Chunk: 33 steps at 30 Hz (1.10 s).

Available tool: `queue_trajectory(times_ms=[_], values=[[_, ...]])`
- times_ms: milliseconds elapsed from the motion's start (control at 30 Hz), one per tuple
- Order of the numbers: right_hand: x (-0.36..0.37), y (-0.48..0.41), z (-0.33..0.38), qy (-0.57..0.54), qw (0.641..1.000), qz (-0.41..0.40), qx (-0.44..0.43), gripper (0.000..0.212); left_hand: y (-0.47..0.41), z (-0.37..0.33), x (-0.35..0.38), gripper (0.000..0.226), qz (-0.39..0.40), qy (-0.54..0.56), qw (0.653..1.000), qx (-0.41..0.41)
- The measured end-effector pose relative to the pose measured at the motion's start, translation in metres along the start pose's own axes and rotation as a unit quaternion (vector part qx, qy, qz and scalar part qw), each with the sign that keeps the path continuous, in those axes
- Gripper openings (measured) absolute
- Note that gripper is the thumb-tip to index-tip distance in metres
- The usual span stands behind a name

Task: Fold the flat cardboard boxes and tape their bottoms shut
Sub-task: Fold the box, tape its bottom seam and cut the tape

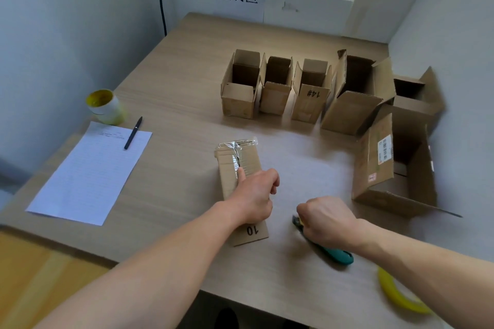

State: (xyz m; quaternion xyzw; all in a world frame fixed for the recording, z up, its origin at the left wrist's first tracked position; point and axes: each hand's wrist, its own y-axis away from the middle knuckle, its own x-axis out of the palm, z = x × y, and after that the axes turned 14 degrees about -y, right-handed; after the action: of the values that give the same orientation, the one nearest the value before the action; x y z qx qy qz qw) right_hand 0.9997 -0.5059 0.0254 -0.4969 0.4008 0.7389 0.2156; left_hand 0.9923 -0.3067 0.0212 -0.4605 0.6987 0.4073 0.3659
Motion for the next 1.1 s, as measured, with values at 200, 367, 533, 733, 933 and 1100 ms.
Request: queue_trajectory(times_ms=[200,367,533,733,933,1100], values=[[0.026,0.013,-0.002,0.000,1.000,-0.003,0.009,0.021,0.002,0.000,0.001,0.035,-0.005,-0.007,1.000,0.006],[0.040,0.016,-0.001,-0.006,1.000,0.009,0.021,0.027,0.005,0.002,0.003,0.036,0.004,-0.022,0.999,0.031],[0.053,0.018,0.000,0.007,1.000,0.017,0.023,0.036,0.014,0.006,0.009,0.047,0.007,-0.080,0.992,0.102],[0.026,0.001,0.020,-0.032,0.986,-0.156,-0.039,0.073,0.026,0.037,0.014,0.107,-0.176,-0.205,0.952,0.141],[0.009,-0.022,0.052,-0.211,0.971,-0.075,-0.080,0.099,0.054,0.072,0.032,0.103,-0.118,-0.161,0.980,0.000],[0.030,-0.042,0.078,-0.389,0.918,-0.071,0.018,0.089,0.053,0.050,0.046,0.075,-0.178,0.203,0.952,-0.141]])
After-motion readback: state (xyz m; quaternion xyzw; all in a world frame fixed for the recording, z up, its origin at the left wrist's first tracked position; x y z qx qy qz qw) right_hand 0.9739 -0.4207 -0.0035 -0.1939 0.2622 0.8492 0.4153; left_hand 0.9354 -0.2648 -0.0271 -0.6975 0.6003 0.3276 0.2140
